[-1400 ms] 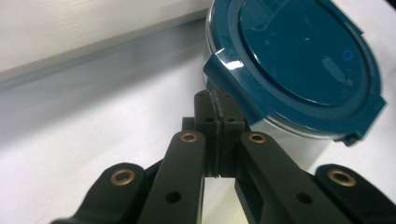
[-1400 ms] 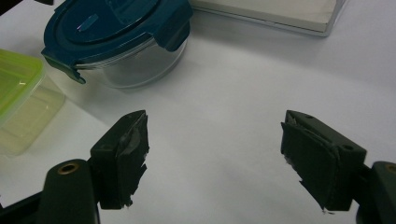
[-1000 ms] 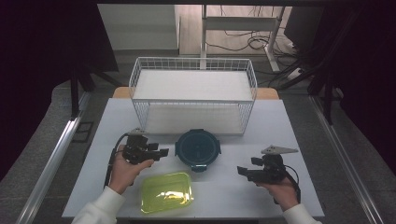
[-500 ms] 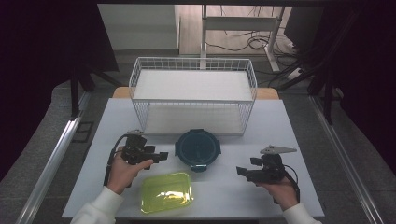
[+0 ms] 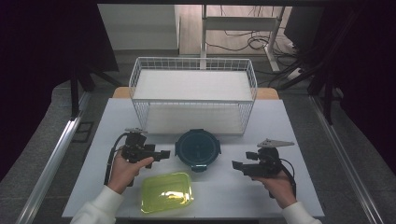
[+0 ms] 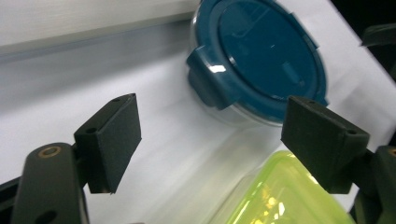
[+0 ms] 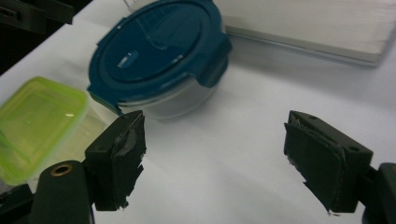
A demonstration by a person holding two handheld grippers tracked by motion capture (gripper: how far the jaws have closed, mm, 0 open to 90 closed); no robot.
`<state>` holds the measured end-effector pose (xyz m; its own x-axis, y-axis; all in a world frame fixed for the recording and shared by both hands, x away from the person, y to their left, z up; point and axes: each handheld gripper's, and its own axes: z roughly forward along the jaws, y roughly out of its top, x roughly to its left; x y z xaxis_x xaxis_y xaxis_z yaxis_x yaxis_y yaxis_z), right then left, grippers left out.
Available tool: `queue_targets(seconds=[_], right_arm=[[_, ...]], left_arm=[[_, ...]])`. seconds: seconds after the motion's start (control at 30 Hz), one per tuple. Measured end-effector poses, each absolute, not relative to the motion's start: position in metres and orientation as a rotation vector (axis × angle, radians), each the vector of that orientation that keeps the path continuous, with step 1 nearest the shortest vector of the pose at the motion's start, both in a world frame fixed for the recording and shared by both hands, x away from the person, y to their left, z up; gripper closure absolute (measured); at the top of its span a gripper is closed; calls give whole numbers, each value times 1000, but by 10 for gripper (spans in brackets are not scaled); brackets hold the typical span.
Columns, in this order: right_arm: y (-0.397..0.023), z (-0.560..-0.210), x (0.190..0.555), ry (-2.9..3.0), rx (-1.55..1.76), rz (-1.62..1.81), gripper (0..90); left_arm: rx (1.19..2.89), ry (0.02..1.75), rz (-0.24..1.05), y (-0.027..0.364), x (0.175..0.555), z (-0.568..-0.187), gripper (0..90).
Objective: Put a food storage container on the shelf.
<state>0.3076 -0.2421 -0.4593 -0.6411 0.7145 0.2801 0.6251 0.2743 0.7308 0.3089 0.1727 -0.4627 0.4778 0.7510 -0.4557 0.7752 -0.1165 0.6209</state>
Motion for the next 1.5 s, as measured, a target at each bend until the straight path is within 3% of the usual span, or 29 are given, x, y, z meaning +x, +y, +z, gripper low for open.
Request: queue_targets(seconds=[0.5,1.5], right_arm=[[-214,-461,337,2482,1371,1401,203],[-185,-503,390,2581,1643,1431,172]], left_arm=[[1809,1264,-200,166,330,-475,179],[1830,1255,-350,138,362,-504,206]])
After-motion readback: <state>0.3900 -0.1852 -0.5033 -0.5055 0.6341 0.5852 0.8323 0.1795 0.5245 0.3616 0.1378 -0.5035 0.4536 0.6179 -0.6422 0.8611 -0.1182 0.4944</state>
